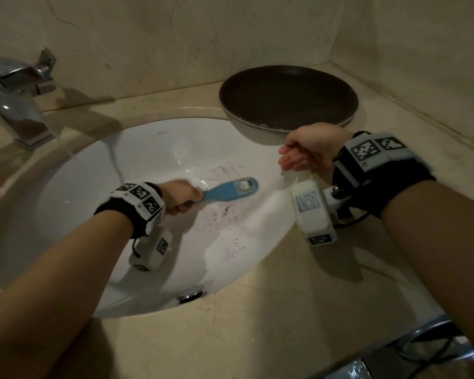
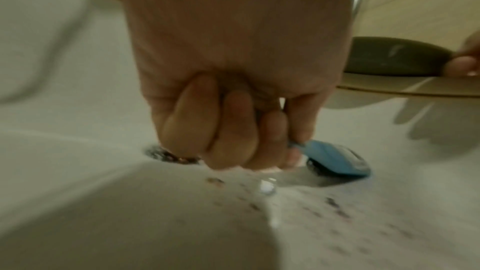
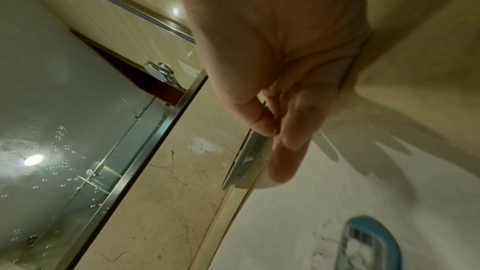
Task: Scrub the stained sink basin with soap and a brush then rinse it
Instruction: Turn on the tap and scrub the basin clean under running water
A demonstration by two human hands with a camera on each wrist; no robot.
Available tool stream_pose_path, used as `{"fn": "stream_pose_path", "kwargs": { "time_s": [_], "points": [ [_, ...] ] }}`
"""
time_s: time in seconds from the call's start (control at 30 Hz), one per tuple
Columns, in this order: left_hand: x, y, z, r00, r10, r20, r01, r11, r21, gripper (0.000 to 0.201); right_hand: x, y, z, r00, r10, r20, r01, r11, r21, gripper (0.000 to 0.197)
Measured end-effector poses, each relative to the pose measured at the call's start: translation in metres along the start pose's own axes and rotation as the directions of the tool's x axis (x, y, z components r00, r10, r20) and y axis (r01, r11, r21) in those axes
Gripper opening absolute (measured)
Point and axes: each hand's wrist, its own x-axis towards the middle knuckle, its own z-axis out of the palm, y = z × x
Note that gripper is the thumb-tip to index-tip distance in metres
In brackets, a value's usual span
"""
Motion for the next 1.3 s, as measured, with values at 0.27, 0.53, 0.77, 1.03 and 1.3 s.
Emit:
{"fn": "stream_pose_path", "kwargs": {
  "time_s": [0.27, 0.53, 0.77, 1.03, 1.3],
  "points": [
    [0.006, -0.005, -0.016, 0.932, -0.101, -0.348, 0.188, 0.956, 0.226, 0.043, 0.002, 0.001, -0.001, 1.000, -0.007, 0.002, 0.007, 1.000, 0.014, 0.032],
    [-0.002, 0.019, 0.004, 0.988, -0.011, -0.151, 0.028, 0.993, 0.111, 0.036, -0.001, 0.001, -0.001, 1.000, -0.010, 0.000, 0.010, 1.000, 0.020, 0.032],
    [-0.022, 0.011, -0.018, 0.931, -0.164, -0.325, 0.229, 0.958, 0.171, 0.028, -0.002, 0.002, -0.001, 1.000, -0.012, -0.006, 0.012, 0.999, 0.033, 0.031],
    [-0.044, 0.055, 0.001, 0.999, -0.034, -0.030, 0.041, 0.949, 0.314, 0.040, -0.004, 0.000, -0.001, 1.000, 0.008, 0.028, -0.009, 0.999, 0.034, 0.032],
    [-0.079, 0.053, -0.010, 0.971, -0.192, 0.145, 0.150, 0.954, 0.261, 0.034, -0.005, 0.002, -0.002, 1.000, -0.021, 0.009, 0.020, 0.998, 0.062, 0.031]
  ]
}}
